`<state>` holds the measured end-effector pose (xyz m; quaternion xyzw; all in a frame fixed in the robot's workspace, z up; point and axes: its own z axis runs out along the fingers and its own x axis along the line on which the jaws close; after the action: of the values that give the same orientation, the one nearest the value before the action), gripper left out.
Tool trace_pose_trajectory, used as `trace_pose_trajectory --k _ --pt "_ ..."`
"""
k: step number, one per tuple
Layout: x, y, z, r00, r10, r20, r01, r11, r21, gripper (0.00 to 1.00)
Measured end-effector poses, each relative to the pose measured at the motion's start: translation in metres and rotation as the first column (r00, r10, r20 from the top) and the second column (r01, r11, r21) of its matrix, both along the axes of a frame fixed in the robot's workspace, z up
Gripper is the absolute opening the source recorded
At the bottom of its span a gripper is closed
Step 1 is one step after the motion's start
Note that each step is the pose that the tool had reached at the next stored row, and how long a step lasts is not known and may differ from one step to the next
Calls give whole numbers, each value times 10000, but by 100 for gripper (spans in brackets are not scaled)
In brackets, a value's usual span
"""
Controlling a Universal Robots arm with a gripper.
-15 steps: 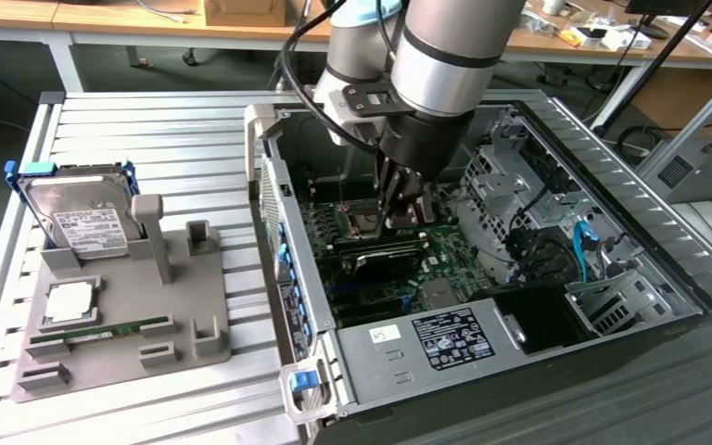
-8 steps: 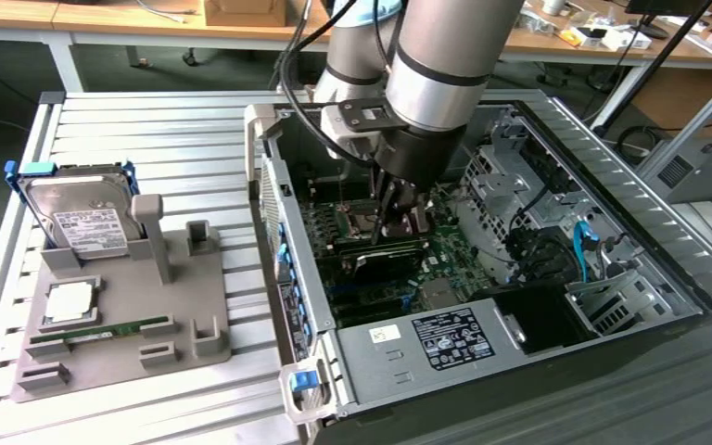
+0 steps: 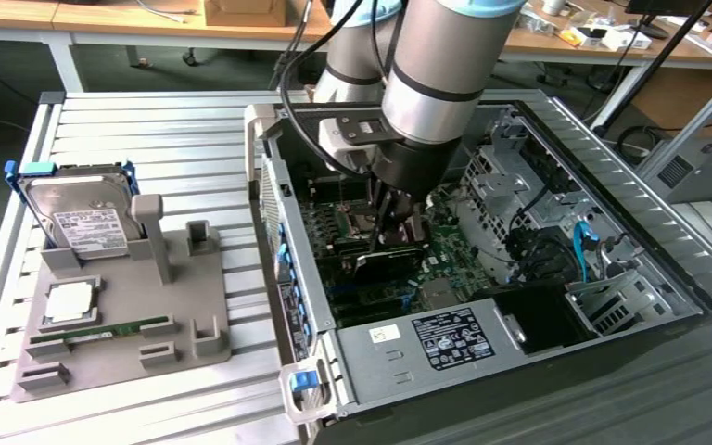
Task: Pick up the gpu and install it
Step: 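Press down on the gpu until it lock into place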
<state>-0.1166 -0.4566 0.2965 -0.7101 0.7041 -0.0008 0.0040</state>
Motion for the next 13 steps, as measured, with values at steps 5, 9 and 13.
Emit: trace_pose_trajectory --k 5,9,13 --pt "0 35 -7 10000 -54 0 54 10000 -1 11" --pt "0 43 -32 9990 -439 0 439 9990 0 11" --pt "-1 43 -33 9986 -525 -1 525 9986 -1 11"
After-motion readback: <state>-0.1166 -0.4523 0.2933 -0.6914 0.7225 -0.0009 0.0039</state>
